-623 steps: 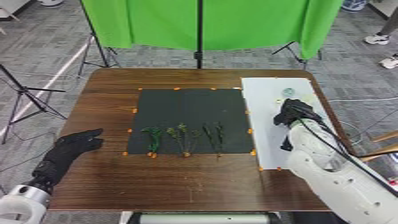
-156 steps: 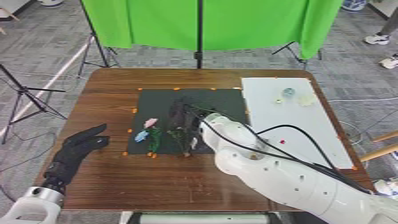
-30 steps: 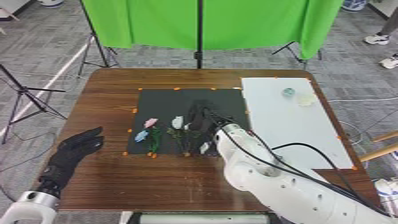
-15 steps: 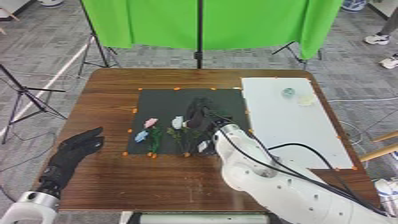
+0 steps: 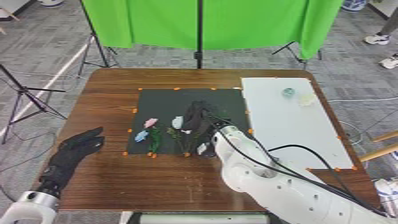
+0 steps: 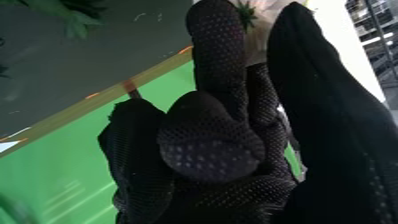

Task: Arrange flowers

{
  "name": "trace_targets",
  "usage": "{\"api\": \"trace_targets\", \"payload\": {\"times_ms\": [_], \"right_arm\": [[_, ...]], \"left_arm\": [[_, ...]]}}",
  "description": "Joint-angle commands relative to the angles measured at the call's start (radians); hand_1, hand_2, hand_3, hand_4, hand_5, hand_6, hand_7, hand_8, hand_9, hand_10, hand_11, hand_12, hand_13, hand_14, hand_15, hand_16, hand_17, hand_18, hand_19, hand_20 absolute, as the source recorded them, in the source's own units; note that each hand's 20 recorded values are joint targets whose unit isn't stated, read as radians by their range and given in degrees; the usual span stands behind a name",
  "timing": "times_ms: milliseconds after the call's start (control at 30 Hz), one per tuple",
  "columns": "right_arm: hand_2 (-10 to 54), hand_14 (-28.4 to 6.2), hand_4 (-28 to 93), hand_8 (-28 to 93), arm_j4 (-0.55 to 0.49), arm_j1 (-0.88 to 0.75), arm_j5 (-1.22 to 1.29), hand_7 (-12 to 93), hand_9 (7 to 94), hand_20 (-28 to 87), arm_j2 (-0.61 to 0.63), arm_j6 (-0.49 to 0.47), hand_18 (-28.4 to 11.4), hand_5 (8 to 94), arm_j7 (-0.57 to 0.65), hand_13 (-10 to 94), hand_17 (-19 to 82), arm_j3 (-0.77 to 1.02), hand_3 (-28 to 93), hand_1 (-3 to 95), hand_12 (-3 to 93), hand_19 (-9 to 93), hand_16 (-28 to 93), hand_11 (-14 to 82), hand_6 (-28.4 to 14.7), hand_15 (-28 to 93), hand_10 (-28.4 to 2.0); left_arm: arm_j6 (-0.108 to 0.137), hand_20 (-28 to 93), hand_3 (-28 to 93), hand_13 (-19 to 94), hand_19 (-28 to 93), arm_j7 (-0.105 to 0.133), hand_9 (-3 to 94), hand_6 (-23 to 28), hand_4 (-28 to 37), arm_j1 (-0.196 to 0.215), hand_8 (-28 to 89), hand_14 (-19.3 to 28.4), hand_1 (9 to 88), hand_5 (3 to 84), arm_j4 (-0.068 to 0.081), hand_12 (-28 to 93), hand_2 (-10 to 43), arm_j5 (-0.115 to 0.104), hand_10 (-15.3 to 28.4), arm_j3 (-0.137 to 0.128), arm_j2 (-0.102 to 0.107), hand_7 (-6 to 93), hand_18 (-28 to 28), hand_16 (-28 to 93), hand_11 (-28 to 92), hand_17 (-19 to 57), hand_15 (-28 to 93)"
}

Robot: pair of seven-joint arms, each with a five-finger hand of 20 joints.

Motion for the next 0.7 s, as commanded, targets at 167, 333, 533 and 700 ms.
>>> {"api": "trace_targets", "payload": {"times_ms": [167, 333, 533, 700], "right_arm": [[-9.5, -1.0, -14, 4, -0.007, -0.004, -0.009, 19, 84.7, 58, 0.013, -0.019, -14.7, 71.4, -0.012, 92, 64, 0.011, 61, 45.8, 23.5, 93, 35, 21.5, -1.0, 61, -12.1], [-9.5, -1.2, -14, 1, -0.01, -0.007, -0.009, 19, 84.8, 58, 0.018, -0.017, -14.8, 70.9, -0.011, 92, 64, 0.017, 62, 44.0, 22.7, 93, 35, 22.3, -0.8, 61, -12.2], [-9.5, -1.4, -14, -2, -0.015, -0.012, -0.01, 19, 85.3, 58, 0.023, -0.036, -14.9, 71.1, -0.009, 92, 64, 0.025, 63, 41.8, 22.7, 93, 35, 22.7, -0.6, 61, -12.2], [-9.5, -1.7, -14, 0, -0.021, -0.015, 0.001, 19, 86.7, 59, 0.029, -0.045, -15.3, 72.6, -0.007, 92, 64, 0.029, 62, 41.8, 23.1, 93, 35, 24.1, -0.7, 61, -11.7]], "left_arm": [[-0.016, 15, 62, 32, 14, -0.014, 38.4, 6.5, -9.4, 0.005, -5, 16.5, 36.2, 39.2, 0.007, 11, -7.8, -0.002, 13.4, -0.003, -0.005, 8.1, 13.5, 0, 17, 5.7, 13], [-0.02, 15, 62, 32, 14, -0.017, 38.5, 6.5, -9.3, 0.005, -5, 16.6, 36.2, 39.1, 0.007, 11, -7.7, -0.003, 13.4, -0.005, -0.004, 8.1, 13.5, 0, 17, 5.6, 13], [-0.02, 15, 62, 32, 14, -0.02, 38.5, 6.4, -9.3, 0.007, -5, 16.7, 36.2, 39.0, 0.005, 11, -7.9, -0.004, 13.5, -0.005, -0.001, 8.1, 13.6, 0, 17, 5.5, 13], [-0.02, 15, 62, 32, 14, -0.022, 38.5, 6.4, -9.5, 0.006, -5, 16.6, 36.2, 39.1, 0.006, 11, -7.9, -0.005, 13.4, -0.006, 0.0, 8.0, 13.6, 0, 17, 5.4, 13]]}}
